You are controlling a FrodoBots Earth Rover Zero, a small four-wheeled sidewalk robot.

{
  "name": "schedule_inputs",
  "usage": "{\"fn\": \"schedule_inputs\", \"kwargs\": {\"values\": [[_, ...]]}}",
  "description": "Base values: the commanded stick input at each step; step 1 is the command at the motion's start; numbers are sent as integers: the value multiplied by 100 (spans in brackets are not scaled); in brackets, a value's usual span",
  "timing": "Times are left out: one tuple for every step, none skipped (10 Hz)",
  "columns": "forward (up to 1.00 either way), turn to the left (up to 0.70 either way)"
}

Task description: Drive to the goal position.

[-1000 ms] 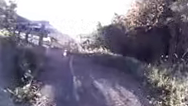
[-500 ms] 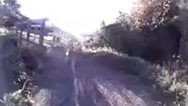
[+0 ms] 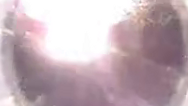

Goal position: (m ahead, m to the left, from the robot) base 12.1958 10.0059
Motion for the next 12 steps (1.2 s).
{"fn": "schedule_inputs", "kwargs": {"values": [[70,0],[70,0],[70,0],[70,0],[57,0],[45,0],[45,0],[45,0],[45,0],[45,0],[45,0],[45,0]]}}
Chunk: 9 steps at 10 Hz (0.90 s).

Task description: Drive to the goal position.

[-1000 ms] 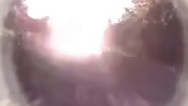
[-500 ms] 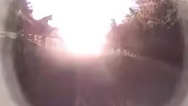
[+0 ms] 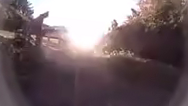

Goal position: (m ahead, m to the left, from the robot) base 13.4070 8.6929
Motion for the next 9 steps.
{"fn": "schedule_inputs", "kwargs": {"values": [[45,0],[45,27],[45,27],[45,27],[45,27],[45,27],[45,27],[45,27],[45,27]]}}
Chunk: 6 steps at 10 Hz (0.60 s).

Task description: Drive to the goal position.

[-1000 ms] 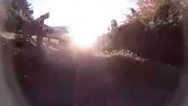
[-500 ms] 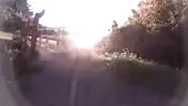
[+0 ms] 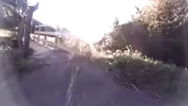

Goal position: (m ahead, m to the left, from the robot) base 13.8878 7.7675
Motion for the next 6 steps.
{"fn": "schedule_inputs", "kwargs": {"values": [[45,27],[45,27],[45,27],[45,27],[45,27],[45,27]]}}
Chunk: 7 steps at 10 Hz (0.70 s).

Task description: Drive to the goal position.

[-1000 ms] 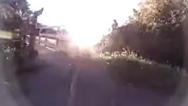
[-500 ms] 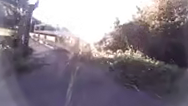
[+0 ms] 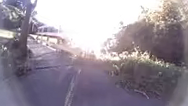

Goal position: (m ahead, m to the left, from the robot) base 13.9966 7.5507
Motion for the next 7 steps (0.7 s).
{"fn": "schedule_inputs", "kwargs": {"values": [[45,27],[45,27],[45,27],[45,27],[45,27],[45,27],[45,27]]}}
